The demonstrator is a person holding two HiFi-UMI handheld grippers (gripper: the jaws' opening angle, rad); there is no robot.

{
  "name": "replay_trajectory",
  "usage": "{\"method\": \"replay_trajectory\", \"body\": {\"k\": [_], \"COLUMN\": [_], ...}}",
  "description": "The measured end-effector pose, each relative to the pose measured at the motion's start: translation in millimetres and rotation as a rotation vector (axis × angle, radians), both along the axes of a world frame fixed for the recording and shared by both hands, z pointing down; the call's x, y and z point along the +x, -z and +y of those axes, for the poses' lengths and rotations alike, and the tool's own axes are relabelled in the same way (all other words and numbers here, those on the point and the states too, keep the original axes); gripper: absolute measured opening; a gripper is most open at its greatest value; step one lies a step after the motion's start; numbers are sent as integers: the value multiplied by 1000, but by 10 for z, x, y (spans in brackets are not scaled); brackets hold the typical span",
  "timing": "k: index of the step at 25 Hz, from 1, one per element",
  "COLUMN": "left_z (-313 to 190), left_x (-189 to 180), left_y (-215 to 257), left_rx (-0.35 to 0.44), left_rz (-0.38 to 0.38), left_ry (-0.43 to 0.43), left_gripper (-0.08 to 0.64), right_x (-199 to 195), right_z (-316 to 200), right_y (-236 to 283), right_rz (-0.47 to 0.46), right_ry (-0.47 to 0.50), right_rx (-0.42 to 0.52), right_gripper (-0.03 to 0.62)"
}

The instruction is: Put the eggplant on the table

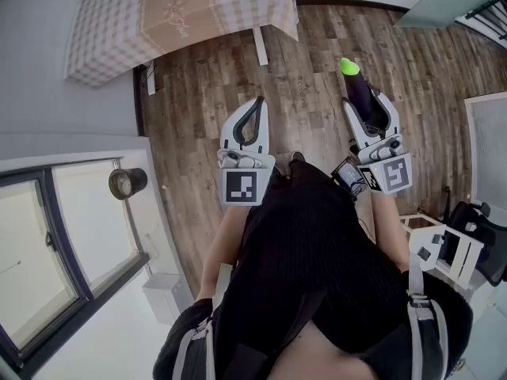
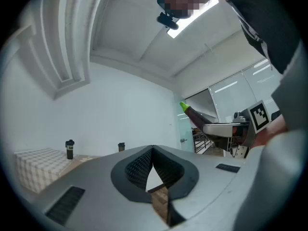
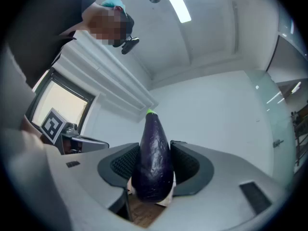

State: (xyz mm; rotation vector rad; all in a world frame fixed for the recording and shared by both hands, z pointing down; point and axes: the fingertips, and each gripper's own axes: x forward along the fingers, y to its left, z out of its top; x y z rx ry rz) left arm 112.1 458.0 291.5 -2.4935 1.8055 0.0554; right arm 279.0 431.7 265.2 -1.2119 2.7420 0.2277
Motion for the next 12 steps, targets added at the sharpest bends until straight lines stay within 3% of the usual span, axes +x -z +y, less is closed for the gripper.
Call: {"method": "replay_trajectory", "body": {"k": [9,12], "left_z": [-348,-621], "left_x": [-242,-330], "left_y": [-49,-142], "left_rx": [15,-20], "left_rz": [-4,-11], "left_ry": [11,28], "left_gripper": [2,2], "right_x": [-224,-296], "right_z": [-385,-680], "right_y": [-85,-115], "right_rz": [-35,-44], "right_ry": [30,42], "right_rx": [-31,-30], "right_gripper": [212,212]}}
